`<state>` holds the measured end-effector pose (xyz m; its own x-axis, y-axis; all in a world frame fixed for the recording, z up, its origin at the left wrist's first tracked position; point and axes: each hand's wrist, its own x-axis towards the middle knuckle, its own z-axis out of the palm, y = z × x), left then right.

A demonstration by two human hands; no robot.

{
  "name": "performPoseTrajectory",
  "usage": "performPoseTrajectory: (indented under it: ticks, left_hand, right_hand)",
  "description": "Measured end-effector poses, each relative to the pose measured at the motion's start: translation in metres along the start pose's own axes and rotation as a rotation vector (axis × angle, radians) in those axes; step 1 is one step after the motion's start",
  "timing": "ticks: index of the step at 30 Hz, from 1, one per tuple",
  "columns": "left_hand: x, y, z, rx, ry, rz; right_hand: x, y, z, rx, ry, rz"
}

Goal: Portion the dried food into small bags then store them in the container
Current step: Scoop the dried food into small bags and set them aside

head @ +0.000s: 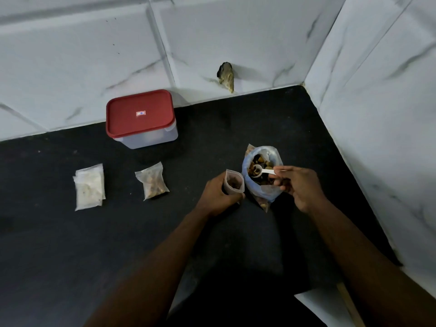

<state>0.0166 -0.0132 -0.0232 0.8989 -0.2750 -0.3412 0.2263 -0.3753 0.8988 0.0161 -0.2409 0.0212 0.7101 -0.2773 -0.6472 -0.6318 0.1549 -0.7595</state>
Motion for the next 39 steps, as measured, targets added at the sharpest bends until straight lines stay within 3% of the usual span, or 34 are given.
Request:
performPoseTrajectory:
  ticks: [9,22,27,39]
  left_hand:
    - [0.001,-0.004,0.0,-0.004,0.019,0.041]
    - [-0.002,0.0,-0.005,0.005,0.076,0.167]
    - [-0.003,0.003,-0.005,0.045,0.062,0.23]
    - [-0.001,0.0,-0.002,0.028,0.068,0.222]
  right_hand:
    - [0.0,-0.002,-0.014,0.07,-0.028,0.012]
    - [-0.034,-0.016,-0.007,0.112,-0.327,-0.122]
    - [-0.042,-0.012,0.0,-0.052,-0.388,-0.251]
    - [-0.041,0.009,0.01,-0.457,-0.281,-0.575]
